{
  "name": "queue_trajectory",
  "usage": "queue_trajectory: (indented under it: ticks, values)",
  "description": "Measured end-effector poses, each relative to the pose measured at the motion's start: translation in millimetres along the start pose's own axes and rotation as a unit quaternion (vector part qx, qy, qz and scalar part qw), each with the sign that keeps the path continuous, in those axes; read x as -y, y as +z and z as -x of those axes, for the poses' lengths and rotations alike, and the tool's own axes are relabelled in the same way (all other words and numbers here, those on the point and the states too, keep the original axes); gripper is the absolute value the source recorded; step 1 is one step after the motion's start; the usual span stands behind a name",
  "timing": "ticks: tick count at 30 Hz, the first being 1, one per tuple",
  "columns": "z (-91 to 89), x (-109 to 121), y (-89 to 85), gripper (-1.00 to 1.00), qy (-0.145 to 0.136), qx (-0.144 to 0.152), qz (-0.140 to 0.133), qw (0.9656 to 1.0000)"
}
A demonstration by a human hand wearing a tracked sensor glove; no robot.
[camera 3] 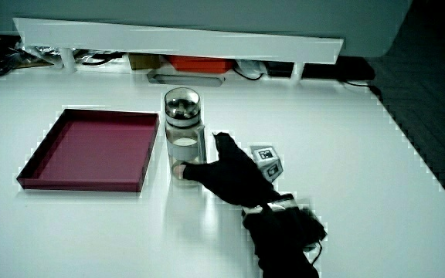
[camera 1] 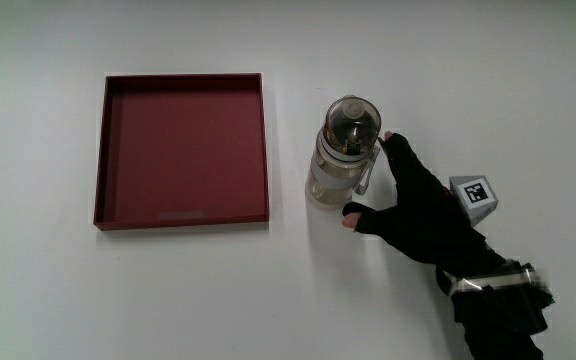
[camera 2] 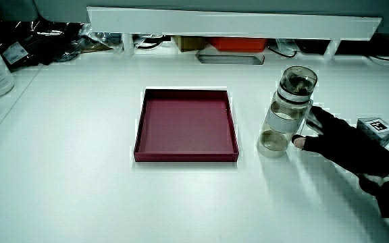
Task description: Pick bottle
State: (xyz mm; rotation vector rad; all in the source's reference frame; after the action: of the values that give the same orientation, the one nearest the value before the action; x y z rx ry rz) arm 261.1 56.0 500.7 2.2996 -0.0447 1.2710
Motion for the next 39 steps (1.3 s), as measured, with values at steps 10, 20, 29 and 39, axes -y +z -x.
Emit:
queue_trajectory:
  ticks: [10,20,29,39]
  values:
    - [12.3,-53.1,-15.5,0.0,0.002,-0.116,0.042,0.9924]
    - [6.8,-79.4,-33.4,0.0,-0.005,-0.179,0.066,0.9817]
    - [7.6,-90.4,-43.7,0.0,0.004,-0.2,0.061,0.9779]
    - [7.7,-91.9,-44.5,0.2,0.025,-0.24,0.034,0.9699]
